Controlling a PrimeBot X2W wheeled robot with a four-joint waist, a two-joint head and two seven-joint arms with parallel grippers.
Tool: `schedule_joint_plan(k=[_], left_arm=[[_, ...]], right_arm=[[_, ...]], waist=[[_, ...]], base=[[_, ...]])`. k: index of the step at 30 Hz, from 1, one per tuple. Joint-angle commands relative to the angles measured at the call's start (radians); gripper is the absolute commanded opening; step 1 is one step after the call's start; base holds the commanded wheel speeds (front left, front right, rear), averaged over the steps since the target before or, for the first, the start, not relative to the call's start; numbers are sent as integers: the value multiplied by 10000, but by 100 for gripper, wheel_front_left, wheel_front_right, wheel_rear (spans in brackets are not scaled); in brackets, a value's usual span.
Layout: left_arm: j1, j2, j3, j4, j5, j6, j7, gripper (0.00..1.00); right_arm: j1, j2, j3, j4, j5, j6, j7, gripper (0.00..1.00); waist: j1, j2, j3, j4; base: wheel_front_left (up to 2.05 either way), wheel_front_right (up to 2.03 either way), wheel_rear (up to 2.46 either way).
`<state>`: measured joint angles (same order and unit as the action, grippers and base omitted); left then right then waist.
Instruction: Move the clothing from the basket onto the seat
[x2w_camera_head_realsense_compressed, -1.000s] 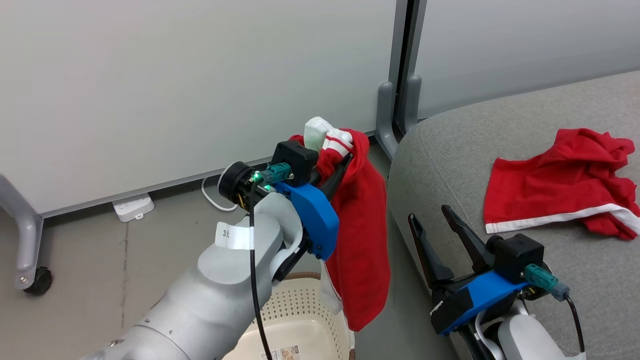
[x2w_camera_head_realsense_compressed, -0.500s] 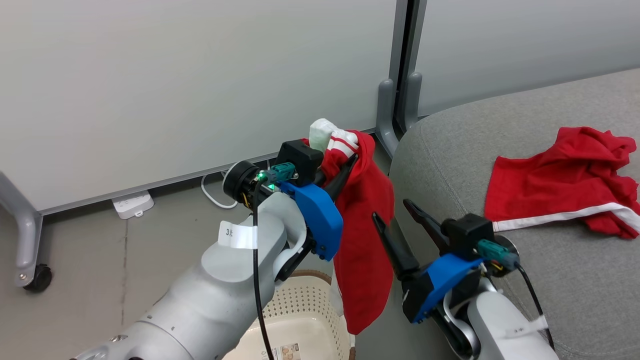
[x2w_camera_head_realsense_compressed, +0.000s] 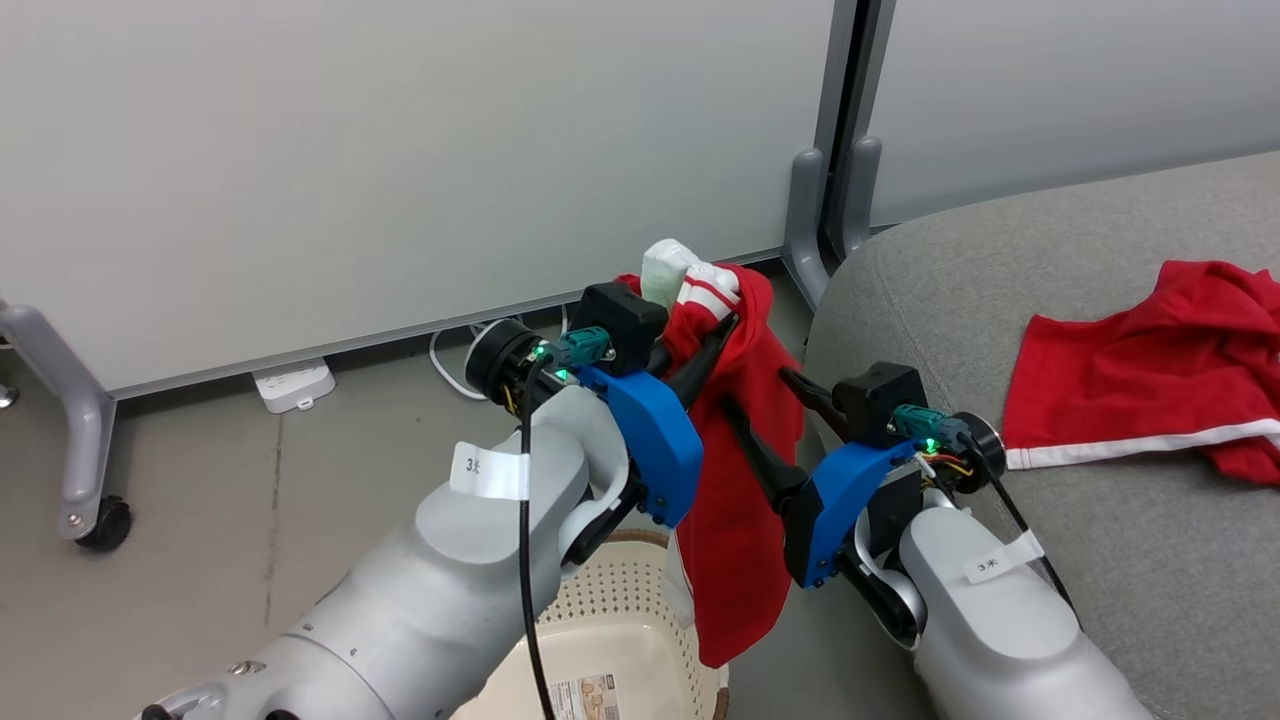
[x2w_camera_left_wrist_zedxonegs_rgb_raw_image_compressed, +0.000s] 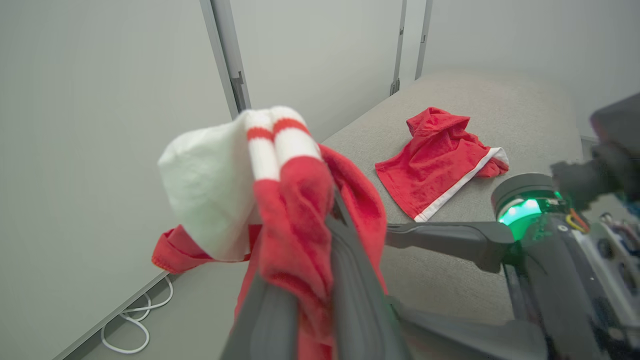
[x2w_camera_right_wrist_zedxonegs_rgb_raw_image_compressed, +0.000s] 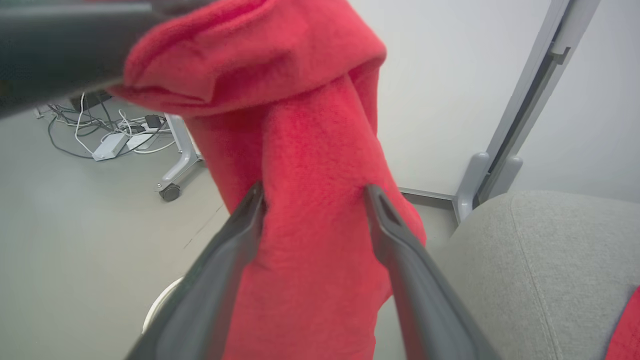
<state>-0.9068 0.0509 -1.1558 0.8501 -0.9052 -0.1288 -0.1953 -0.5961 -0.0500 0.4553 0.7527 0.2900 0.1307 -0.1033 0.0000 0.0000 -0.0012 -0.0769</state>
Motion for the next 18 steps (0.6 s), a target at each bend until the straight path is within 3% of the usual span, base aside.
schedule_joint_plan(k=[1, 9, 18], left_arm=[[-209, -6, -73, -49, -59, -15, -17, 0], [-306, -10, -467, -387, -289, -15, -101, 0], [-381, -8, -790, -649, -505, -15, -138, 0]], right_arm=[[-264, -10, 120, 274, 128, 1, -76, 100], [-1029, -8, 1029, 1680, 773, 1, -301, 100], [-1482, -8, 2359, 2148, 1881, 3, -481, 100]], waist=[[0, 0, -2, 49], [0, 0, -46, 217], [0, 0, -77, 217]], base=[[0, 0, 0], [0, 0, 0], [0, 0, 0]])
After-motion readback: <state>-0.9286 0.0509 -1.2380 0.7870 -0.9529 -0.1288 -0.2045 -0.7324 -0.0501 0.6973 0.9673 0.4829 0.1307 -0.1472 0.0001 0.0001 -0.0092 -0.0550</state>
